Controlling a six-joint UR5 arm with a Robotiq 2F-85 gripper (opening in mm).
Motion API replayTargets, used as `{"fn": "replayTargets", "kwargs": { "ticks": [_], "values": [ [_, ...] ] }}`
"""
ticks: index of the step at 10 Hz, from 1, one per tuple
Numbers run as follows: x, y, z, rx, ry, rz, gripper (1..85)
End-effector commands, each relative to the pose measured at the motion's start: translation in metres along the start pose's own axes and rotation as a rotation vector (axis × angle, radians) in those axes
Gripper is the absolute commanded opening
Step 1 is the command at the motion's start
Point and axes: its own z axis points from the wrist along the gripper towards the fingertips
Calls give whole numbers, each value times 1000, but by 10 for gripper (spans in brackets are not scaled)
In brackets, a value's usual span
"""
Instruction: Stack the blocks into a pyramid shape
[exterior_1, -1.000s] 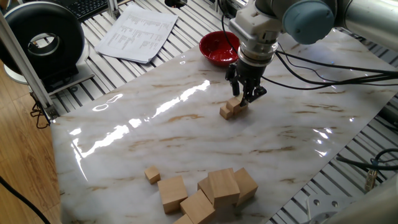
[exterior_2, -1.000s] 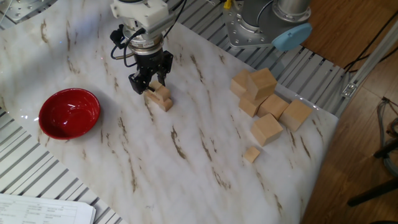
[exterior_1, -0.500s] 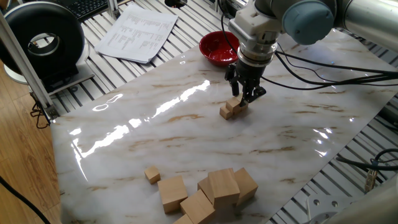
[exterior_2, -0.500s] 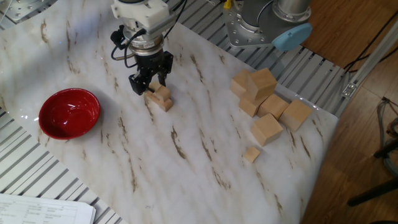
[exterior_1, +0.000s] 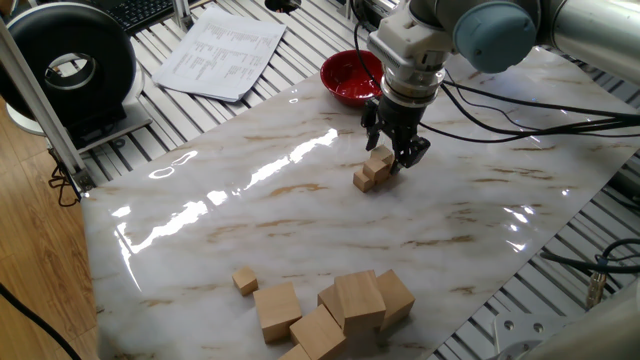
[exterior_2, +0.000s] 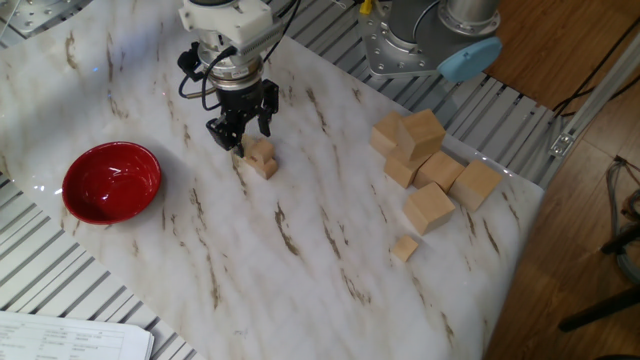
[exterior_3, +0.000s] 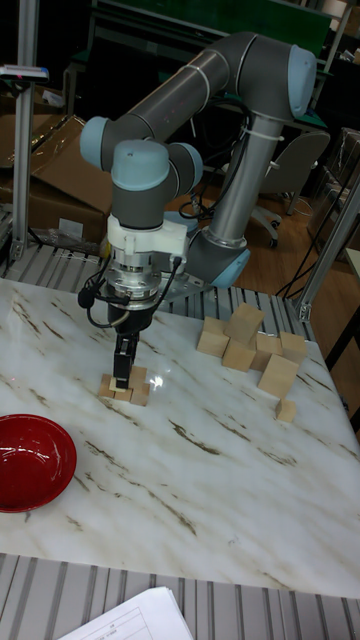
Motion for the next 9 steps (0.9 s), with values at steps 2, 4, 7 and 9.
{"fn": "replayTargets", "kwargs": {
  "ticks": [2, 4, 7, 9],
  "values": [
    [-10, -2, -5, -4, -10, 10, 637],
    [-11, -3, -6, -1, -9, 10, 637],
    [-5, -4, -7, 2, -4, -7, 637],
    [0, -3, -4, 7, -4, -17, 637]
  ]
}}
